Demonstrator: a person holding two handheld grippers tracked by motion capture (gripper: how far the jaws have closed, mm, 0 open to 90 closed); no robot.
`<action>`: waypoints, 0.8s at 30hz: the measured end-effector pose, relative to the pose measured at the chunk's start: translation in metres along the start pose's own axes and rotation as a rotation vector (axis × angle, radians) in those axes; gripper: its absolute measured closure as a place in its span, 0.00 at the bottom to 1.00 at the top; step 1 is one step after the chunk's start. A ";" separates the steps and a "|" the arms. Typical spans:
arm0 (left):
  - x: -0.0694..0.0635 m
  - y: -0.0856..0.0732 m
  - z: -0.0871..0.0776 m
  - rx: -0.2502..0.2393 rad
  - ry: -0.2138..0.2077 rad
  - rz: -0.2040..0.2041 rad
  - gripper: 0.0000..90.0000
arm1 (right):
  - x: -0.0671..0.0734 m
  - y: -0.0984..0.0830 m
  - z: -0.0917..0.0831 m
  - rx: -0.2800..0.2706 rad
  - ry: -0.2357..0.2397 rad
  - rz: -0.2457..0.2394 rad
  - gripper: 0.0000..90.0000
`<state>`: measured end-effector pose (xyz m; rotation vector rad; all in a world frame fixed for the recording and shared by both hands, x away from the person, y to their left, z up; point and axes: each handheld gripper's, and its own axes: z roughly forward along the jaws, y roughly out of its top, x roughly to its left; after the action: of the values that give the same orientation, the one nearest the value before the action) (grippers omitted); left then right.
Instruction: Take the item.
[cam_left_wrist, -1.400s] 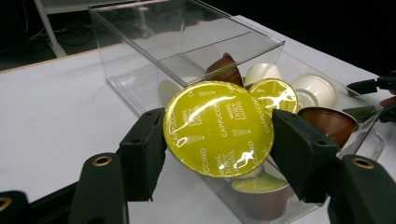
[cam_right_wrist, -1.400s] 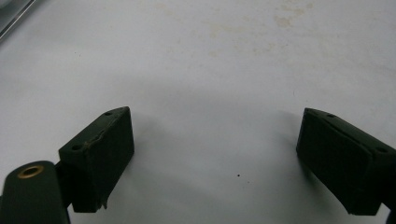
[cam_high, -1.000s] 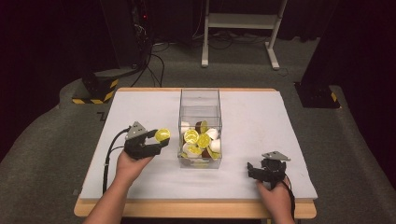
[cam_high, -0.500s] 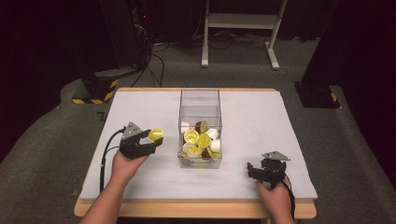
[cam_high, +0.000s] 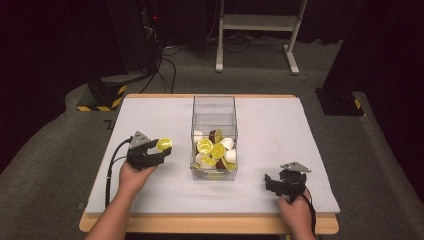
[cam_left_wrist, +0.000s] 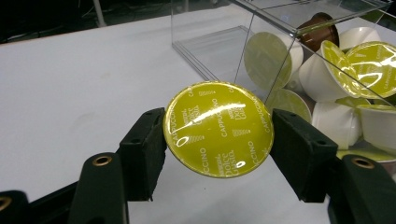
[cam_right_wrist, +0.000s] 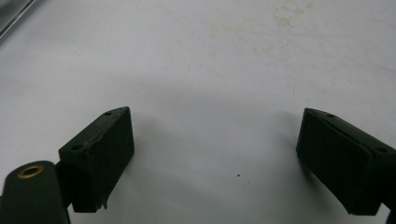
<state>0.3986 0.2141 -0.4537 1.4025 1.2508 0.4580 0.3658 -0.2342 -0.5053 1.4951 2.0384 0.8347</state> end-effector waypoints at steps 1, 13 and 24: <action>0.001 -0.001 0.001 0.008 0.009 0.005 0.42 | 0.000 0.000 0.000 -0.001 0.000 -0.001 0.12; 0.013 -0.005 0.020 0.017 0.061 0.000 0.42 | 0.000 0.000 0.000 -0.001 0.000 -0.002 0.12; 0.016 0.004 0.043 0.010 0.080 -0.011 0.42 | 0.000 0.000 0.000 -0.001 0.000 -0.002 0.12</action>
<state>0.4422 0.2085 -0.4679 1.3971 1.3264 0.5053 0.3661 -0.2344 -0.5053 1.4922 2.0389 0.8348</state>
